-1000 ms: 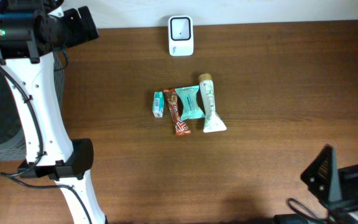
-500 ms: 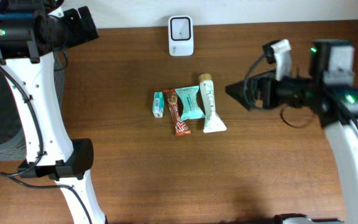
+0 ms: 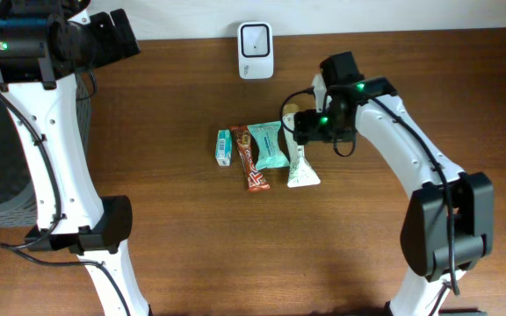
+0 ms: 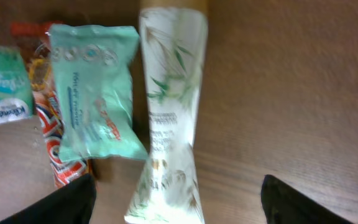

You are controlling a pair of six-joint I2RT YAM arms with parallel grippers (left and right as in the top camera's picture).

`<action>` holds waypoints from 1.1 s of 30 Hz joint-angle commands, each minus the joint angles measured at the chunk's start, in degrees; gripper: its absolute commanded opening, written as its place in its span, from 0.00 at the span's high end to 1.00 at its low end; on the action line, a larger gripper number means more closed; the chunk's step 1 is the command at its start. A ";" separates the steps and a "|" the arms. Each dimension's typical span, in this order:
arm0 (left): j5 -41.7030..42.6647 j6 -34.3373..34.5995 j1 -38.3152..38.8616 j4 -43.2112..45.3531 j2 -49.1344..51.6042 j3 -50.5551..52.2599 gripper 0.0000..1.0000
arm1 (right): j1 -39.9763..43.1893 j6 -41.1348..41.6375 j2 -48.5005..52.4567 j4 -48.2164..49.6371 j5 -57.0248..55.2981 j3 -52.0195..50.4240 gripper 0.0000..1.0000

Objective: Scan the item barcode
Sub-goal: 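Raise the left arm aside and reach the right gripper to the white tube, then grasp the white tube, present it to the scanner, drop it right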

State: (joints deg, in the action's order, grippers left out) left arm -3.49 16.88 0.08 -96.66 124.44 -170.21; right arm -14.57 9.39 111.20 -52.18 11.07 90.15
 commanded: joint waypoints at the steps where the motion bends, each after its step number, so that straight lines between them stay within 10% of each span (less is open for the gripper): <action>1: -0.42 -0.26 -0.26 -0.07 0.35 -0.28 0.01 | -3.04 -0.52 2.49 2.36 -1.70 1.09 0.27; 10: -0.42 -0.26 -0.26 -0.04 0.35 -0.28 0.01 | -4.66 -0.50 9.81 5.07 -6.88 0.76 0.31; 18: -0.42 -0.26 -0.26 -0.04 0.35 -0.28 0.01 | -4.55 0.15 12.59 6.95 -6.82 2.36 0.95; 24: -0.42 -0.28 -0.26 -0.07 0.35 -0.28 0.01 | -4.46 -0.11 12.48 3.04 -9.20 24.17 0.96; 33: -0.42 -0.26 -0.26 -0.04 0.35 -0.28 0.01 | -5.35 2.25 18.14 36.37 -8.98 26.27 0.96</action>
State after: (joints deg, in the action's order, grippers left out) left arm -3.49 16.88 0.08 -96.66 124.44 -170.21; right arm -19.14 9.13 126.74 -19.46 2.39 115.22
